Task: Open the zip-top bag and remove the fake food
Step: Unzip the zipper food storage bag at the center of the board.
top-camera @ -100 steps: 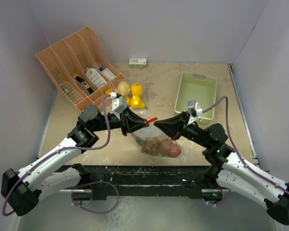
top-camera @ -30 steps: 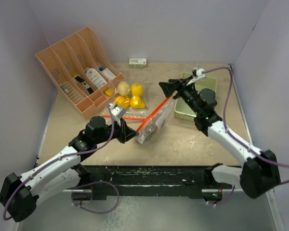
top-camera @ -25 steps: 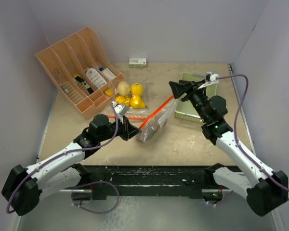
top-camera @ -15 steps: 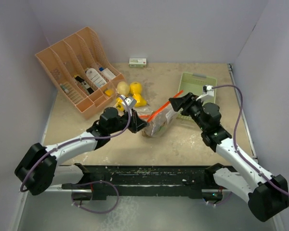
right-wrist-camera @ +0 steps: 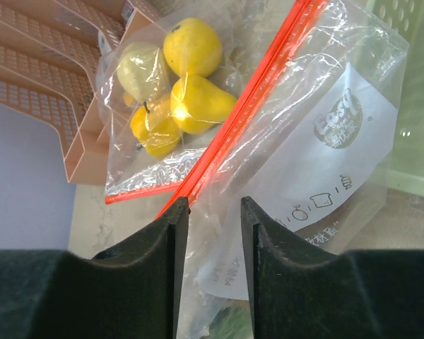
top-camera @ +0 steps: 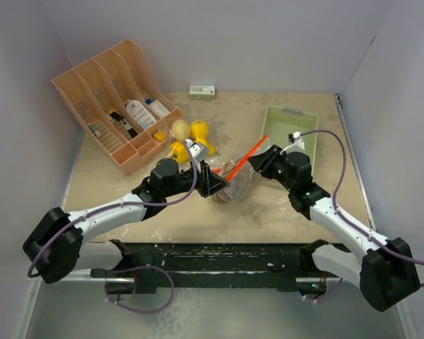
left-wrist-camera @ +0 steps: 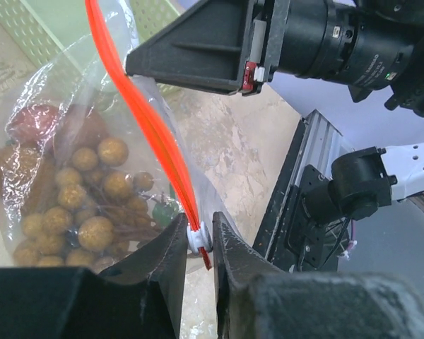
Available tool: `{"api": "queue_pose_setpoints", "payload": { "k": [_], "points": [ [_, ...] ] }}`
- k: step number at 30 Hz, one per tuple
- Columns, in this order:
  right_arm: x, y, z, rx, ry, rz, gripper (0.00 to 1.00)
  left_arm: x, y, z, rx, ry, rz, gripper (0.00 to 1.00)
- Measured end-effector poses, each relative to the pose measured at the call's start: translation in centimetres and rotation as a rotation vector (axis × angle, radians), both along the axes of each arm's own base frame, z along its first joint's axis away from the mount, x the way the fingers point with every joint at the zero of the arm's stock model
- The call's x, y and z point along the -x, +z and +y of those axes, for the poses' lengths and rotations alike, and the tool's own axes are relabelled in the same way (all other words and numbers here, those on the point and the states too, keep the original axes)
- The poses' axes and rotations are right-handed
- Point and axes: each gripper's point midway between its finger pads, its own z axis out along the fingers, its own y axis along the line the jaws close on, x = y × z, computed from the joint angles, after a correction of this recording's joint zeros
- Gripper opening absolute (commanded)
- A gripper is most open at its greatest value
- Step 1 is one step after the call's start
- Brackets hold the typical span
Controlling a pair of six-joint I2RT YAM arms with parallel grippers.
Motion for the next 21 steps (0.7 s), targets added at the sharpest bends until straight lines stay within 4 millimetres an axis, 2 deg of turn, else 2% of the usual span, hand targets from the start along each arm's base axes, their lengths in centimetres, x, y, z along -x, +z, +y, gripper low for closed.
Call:
{"api": "queue_pose_setpoints", "payload": {
  "k": [7, 11, 13, 18, 21],
  "points": [
    [0.4, -0.9, -0.3, -0.010, -0.014, 0.025, 0.16, -0.3, -0.1, 0.3, -0.049, 0.014, -0.028, 0.31],
    [0.5, -1.0, -0.3, -0.008, -0.014, 0.026, 0.00, -1.0, -0.4, 0.1, -0.069, 0.023, -0.039, 0.36],
    [0.3, -1.5, -0.2, 0.002, -0.012, 0.036, 0.00, -1.2, -0.9, 0.0, -0.081, 0.026, -0.037, 0.40],
    [-0.1, -3.7, 0.0, 0.031, -0.009, 0.093, 0.00, -1.6, -2.4, -0.4, -0.109, 0.018, -0.012, 0.63],
    [-0.1, -3.5, -0.1, 0.034, -0.011, 0.087, 0.00, -1.7, -2.8, -0.7, -0.118, 0.011, -0.013, 0.81]
  ]
}}
